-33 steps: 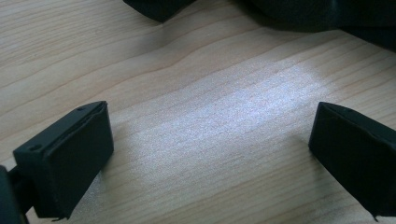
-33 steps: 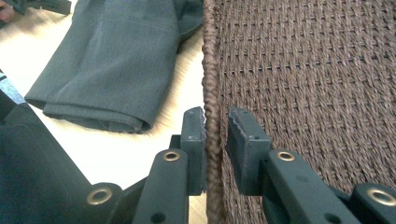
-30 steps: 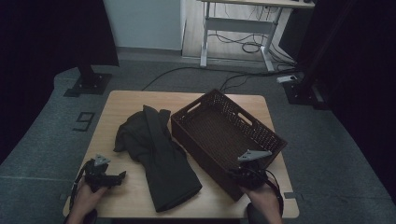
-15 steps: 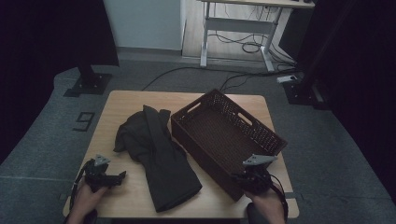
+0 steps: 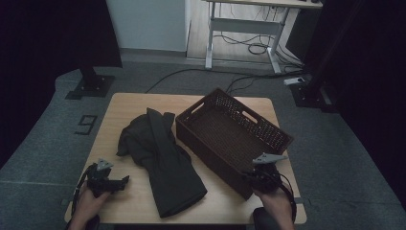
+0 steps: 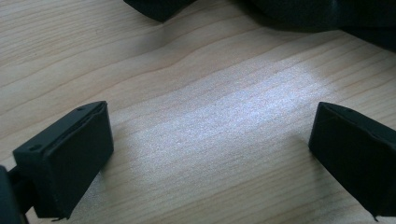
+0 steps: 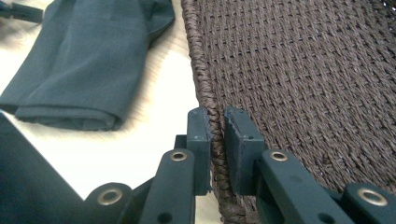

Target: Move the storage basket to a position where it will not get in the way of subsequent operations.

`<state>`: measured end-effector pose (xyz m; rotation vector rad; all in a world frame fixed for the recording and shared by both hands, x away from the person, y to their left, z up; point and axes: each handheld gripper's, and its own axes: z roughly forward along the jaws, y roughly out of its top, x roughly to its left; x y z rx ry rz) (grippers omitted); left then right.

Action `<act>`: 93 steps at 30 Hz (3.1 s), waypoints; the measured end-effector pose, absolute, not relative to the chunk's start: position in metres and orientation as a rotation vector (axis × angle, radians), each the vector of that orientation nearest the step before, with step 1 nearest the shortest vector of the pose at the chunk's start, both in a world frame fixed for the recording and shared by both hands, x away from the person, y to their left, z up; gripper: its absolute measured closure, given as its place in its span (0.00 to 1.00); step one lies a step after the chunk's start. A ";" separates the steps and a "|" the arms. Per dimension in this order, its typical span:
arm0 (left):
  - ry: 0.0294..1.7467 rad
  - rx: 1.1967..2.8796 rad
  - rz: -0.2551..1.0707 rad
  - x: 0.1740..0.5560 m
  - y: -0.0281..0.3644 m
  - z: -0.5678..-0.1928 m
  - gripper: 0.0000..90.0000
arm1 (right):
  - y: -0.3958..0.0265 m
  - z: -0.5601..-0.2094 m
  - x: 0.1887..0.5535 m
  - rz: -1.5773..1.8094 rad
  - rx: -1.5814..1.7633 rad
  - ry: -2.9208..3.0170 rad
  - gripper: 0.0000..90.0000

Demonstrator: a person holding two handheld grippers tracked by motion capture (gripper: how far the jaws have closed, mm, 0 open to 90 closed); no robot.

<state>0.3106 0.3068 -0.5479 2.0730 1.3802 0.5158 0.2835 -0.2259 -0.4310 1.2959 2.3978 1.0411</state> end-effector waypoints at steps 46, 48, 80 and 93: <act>1.381 2.073 0.516 0.311 0.307 -0.548 0.00 | -0.260 -0.434 0.352 0.960 1.454 2.238 0.82; 1.381 2.073 0.516 0.311 0.307 -0.548 0.00 | -0.262 -0.434 0.354 0.959 1.459 2.233 0.82; 1.381 2.073 0.516 0.311 0.307 -0.548 0.00 | -0.284 -0.435 0.389 0.952 1.535 2.152 0.82; 1.381 2.073 0.516 0.311 0.307 -0.548 0.00 | -0.295 -0.435 0.406 0.943 1.573 2.126 0.82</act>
